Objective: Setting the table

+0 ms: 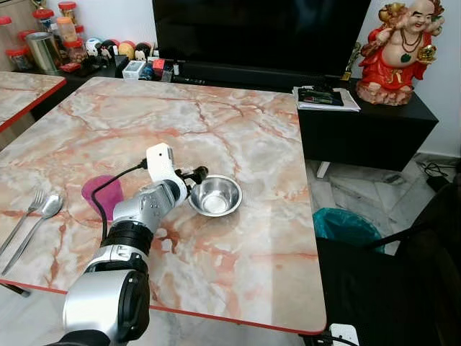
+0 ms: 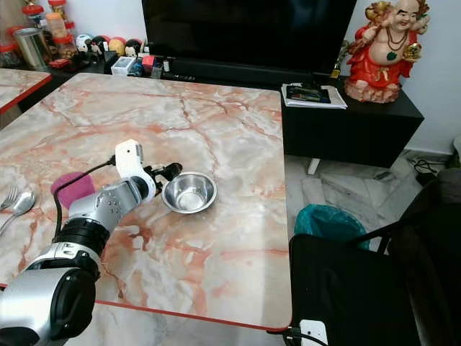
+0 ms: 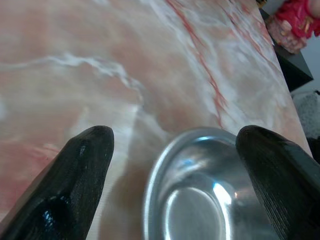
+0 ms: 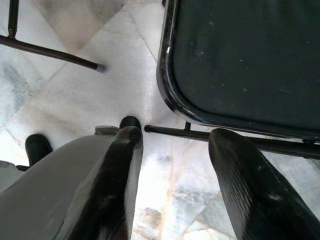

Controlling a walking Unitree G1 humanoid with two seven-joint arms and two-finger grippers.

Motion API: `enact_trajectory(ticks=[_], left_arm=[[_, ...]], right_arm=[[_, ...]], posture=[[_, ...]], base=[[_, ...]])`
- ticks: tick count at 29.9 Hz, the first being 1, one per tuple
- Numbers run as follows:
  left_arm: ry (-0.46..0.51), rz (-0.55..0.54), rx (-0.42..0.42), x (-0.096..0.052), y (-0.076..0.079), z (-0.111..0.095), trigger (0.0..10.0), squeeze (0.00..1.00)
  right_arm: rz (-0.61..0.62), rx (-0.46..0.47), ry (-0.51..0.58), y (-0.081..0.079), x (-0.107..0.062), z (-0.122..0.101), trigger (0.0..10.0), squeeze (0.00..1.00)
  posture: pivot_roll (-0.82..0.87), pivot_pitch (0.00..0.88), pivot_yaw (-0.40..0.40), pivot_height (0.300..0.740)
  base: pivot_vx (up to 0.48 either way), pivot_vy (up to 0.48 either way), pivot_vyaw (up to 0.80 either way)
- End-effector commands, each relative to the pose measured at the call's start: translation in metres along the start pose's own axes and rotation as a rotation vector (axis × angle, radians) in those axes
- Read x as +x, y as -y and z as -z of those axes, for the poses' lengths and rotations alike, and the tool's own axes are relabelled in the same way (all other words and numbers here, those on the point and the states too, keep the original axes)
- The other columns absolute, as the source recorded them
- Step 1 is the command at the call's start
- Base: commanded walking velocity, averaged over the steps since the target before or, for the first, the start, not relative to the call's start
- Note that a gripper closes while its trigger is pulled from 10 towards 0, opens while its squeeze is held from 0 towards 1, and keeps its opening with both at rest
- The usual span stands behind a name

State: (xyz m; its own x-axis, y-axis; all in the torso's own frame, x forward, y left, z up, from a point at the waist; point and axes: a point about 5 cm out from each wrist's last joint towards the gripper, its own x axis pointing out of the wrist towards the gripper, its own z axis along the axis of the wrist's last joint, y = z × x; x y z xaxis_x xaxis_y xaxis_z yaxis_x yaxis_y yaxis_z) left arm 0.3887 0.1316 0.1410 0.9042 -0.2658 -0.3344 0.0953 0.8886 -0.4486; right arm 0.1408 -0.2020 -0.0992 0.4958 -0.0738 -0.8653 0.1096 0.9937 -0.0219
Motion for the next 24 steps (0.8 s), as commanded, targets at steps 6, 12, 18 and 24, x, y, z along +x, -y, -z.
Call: enact_trajectory(ticks=[6, 12, 18, 24], left_arm=[[-0.051, 0.015, 0.008, 0.004, 0.008, 0.006, 10.0, 0.0], [-0.065, 0.003, 0.015, 0.004, 0.007, 0.01, 10.0, 0.0], [-0.084, -0.018, 0.012, 0.004, 0.003, 0.016, 0.8, 0.0], [-0.094, -0.02, 0.019, 0.004, 0.002, 0.019, 0.0, 0.0]], right_arm=[[0.014, 0.025, 0.004, 0.003, 0.0, -0.002, 10.0, 0.0], [0.011, 0.02, 0.006, 0.003, 0.0, -0.003, 10.0, 0.0], [0.006, 0.018, 0.012, 0.0, 0.001, -0.005, 10.0, 0.0], [0.0, 0.015, 0.025, -0.002, 0.002, -0.011, 10.0, 0.0]], posture=[[-0.11, 0.011, -0.033, 0.74], [-0.1, 0.0, -0.029, 0.74], [-0.1, 0.0, -0.026, 0.74], [-0.1, 0.0, -0.022, 0.74]], base=[[0.0, 0.0, 0.0], [0.0, 0.0, 0.0], [0.0, 0.0, 0.0], [0.0, 0.0, 0.0]])
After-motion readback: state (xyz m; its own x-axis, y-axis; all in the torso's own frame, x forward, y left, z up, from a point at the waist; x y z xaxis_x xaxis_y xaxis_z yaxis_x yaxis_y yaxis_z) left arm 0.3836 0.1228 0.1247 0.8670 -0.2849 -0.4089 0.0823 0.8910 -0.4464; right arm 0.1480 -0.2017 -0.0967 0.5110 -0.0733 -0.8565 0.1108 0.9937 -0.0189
